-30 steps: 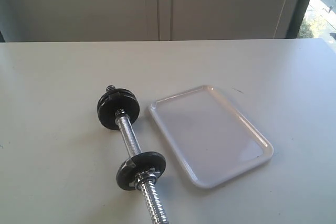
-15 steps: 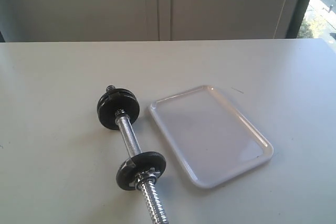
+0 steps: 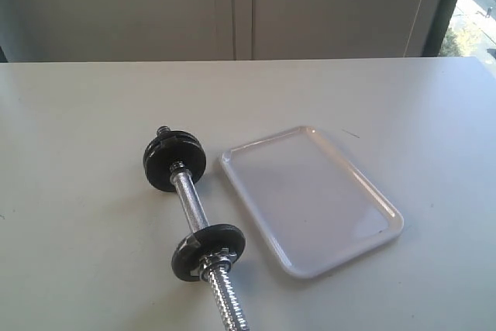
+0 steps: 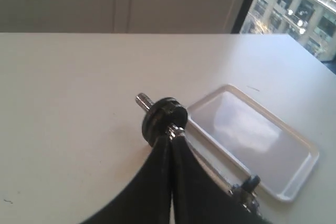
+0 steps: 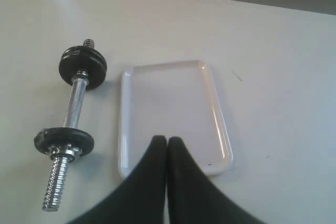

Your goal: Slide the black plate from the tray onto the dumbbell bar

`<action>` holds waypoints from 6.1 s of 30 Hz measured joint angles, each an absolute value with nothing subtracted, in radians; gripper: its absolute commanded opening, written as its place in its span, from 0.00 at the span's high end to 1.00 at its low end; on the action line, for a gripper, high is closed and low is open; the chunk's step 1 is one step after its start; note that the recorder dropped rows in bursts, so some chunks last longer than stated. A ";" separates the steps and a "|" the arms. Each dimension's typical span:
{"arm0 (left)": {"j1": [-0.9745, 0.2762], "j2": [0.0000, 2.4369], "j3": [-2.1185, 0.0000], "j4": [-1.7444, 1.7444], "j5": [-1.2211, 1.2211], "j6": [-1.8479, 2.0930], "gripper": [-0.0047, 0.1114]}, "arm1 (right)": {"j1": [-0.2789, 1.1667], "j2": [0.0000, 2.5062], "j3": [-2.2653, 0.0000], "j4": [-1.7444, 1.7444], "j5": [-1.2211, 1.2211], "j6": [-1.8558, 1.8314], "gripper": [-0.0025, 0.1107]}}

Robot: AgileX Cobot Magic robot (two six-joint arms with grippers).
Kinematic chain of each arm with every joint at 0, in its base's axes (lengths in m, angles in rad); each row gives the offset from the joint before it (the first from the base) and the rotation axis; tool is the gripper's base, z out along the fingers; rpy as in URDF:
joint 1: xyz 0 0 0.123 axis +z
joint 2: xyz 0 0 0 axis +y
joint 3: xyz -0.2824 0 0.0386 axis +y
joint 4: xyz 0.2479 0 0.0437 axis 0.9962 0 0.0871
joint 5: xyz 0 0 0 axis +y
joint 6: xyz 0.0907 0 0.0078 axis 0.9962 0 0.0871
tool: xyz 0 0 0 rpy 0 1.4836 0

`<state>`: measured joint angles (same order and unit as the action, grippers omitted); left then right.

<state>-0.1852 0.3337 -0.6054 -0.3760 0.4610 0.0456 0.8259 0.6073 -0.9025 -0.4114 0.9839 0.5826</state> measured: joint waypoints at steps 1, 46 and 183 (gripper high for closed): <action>-0.158 0.312 -0.605 -0.376 0.461 0.046 0.96 | 0.826 0.607 -0.902 -0.411 0.984 0.583 0.98; 0.010 0.005 -0.014 -0.096 0.060 -0.107 0.96 | 0.826 0.601 -0.901 -0.410 0.984 0.583 0.98; -0.027 0.005 -0.002 -0.030 0.205 0.000 0.96 | 0.105 0.006 -0.005 -0.046 0.342 0.508 0.98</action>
